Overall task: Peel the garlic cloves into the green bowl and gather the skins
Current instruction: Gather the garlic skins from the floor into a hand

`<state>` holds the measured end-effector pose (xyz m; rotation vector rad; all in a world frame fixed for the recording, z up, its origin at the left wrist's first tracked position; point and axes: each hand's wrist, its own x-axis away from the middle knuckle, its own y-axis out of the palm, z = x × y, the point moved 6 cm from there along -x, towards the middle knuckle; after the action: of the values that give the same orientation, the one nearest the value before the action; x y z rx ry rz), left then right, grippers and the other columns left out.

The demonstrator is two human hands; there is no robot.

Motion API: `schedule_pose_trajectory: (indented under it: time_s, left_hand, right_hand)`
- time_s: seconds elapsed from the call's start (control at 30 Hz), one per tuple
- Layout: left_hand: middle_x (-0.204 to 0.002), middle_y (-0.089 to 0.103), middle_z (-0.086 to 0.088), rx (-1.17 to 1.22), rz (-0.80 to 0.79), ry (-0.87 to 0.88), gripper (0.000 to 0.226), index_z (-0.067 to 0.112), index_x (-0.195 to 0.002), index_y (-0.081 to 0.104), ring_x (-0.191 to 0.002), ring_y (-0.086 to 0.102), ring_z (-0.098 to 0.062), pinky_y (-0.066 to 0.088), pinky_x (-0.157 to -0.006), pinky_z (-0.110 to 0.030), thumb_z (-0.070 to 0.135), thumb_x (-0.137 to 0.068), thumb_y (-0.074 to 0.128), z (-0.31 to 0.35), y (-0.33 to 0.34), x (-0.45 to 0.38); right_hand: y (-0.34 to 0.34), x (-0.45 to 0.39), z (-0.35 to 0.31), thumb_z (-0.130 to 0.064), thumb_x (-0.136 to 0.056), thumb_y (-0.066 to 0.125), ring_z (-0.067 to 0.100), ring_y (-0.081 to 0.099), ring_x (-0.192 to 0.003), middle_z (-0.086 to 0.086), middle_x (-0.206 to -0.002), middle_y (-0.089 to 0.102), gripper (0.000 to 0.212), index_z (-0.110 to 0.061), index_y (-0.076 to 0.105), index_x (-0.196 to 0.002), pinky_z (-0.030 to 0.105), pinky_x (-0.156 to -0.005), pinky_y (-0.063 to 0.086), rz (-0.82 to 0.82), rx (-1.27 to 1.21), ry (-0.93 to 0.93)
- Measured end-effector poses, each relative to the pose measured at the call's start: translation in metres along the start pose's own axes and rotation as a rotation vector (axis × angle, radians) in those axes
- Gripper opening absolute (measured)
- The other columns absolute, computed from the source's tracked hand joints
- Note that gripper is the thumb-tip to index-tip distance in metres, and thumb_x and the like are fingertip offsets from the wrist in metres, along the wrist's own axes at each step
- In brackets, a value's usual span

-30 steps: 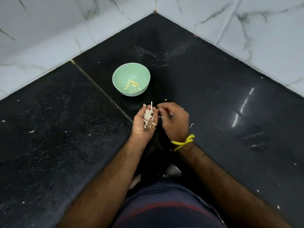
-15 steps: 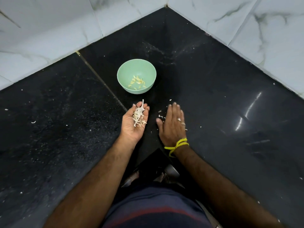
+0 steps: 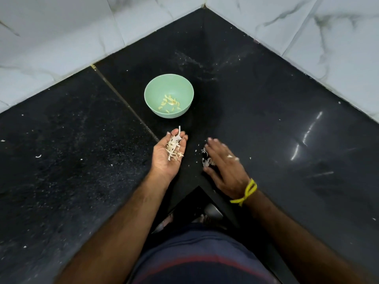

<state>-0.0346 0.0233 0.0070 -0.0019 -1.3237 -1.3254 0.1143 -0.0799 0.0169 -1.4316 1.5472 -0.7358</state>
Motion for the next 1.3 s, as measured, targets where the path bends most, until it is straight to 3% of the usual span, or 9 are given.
schedule_pose_trajectory:
  time_s: [0.07,0.2,0.3,0.43,0.63,0.77,0.9,1.0,1.3]
  left_hand:
    - [-0.090,0.074,-0.014,-0.002,0.002,-0.004,0.025,0.003,-0.092,0.069,-0.077,0.075,-0.023,0.062,-0.068,-0.025,0.017,-0.103,0.051,-0.002,0.000,0.002]
    - [-0.087,0.074,-0.014,-0.027,-0.002,-0.023,0.024,0.003,-0.093,0.068,-0.075,0.074,-0.023,0.061,-0.065,-0.023,0.016,-0.103,0.051,-0.009,0.001,0.005]
    - [-0.085,0.074,-0.013,-0.031,-0.009,-0.020,0.023,0.004,-0.093,0.068,-0.074,0.074,-0.022,0.061,-0.063,-0.023,0.016,-0.103,0.051,-0.008,0.001,0.005]
    - [-0.085,0.076,-0.012,-0.031,-0.004,0.018,0.023,0.005,-0.096,0.066,-0.075,0.075,-0.020,0.060,-0.063,-0.024,0.018,-0.104,0.049,0.001,-0.006,0.002]
    - [-0.085,0.075,-0.013,-0.004,-0.017,0.013,0.022,0.004,-0.095,0.066,-0.077,0.075,-0.020,0.060,-0.064,-0.025,0.017,-0.103,0.049,0.003,-0.003,-0.003]
    - [-0.081,0.074,-0.012,-0.023,-0.053,-0.012,0.025,0.005,-0.091,0.065,-0.074,0.074,-0.021,0.061,-0.067,-0.024,0.016,-0.105,0.047,-0.005,0.003,-0.003]
    - [-0.081,0.074,-0.012,-0.046,-0.057,-0.021,0.025,0.004,-0.091,0.066,-0.072,0.074,-0.021,0.061,-0.067,-0.023,0.016,-0.104,0.048,-0.014,0.008,-0.001]
    - [-0.083,0.074,-0.013,-0.060,-0.050,-0.026,0.025,0.004,-0.093,0.067,-0.073,0.074,-0.022,0.061,-0.066,-0.023,0.017,-0.104,0.049,-0.016,0.006,0.000]
    - [-0.084,0.076,-0.009,-0.058,-0.067,0.023,0.035,0.007,-0.097,0.065,-0.077,0.075,-0.018,0.061,-0.069,-0.024,0.032,-0.107,0.043,-0.004,-0.002,-0.002]
  right_hand:
    - [-0.009,0.025,0.008,-0.056,-0.095,0.051,0.028,0.010,-0.153,0.016,-0.163,0.017,0.085,0.001,0.025,-0.153,0.046,-0.124,0.014,0.078,0.060,0.242]
    - [0.013,0.036,-0.001,-0.080,-0.088,0.032,0.031,0.004,-0.153,0.021,-0.163,0.009,0.107,0.003,0.016,-0.154,0.051,-0.123,0.010,-0.039,0.300,0.460]
    - [0.022,0.002,-0.006,-0.072,-0.093,0.030,0.036,0.009,-0.151,0.025,-0.161,0.013,0.099,0.005,0.018,-0.153,0.052,-0.122,0.011,-0.006,0.314,0.477]
    - [0.034,-0.051,-0.021,-0.053,-0.099,0.030,0.032,0.020,-0.150,0.019,-0.161,0.021,0.075,0.000,0.024,-0.153,0.048,-0.122,0.018,0.003,0.202,0.324]
    - [0.040,-0.052,-0.018,-0.022,-0.091,0.055,0.033,0.057,-0.126,0.018,-0.136,0.059,0.043,0.000,0.064,-0.127,0.048,-0.108,0.043,-0.011,0.321,0.092]
    - [0.003,-0.012,0.007,-0.023,-0.098,0.042,0.035,0.055,-0.128,0.017,-0.134,0.061,0.041,0.000,0.066,-0.124,0.050,-0.114,0.033,0.156,0.202,0.175]
    - [-0.033,0.031,0.043,-0.038,-0.101,0.035,0.035,0.036,-0.143,0.017,-0.148,0.047,0.055,-0.002,0.052,-0.139,0.050,-0.121,0.021,0.362,0.062,0.601]
    - [-0.017,0.042,0.049,-0.053,-0.096,0.027,0.041,0.025,-0.146,0.027,-0.155,0.030,0.078,0.006,0.036,-0.147,0.052,-0.121,0.017,0.222,0.210,0.806]
    - [0.032,-0.046,-0.019,-0.047,-0.100,0.024,0.036,0.024,-0.148,0.023,-0.157,0.028,0.071,0.003,0.034,-0.149,0.049,-0.121,0.020,0.011,0.185,0.456]
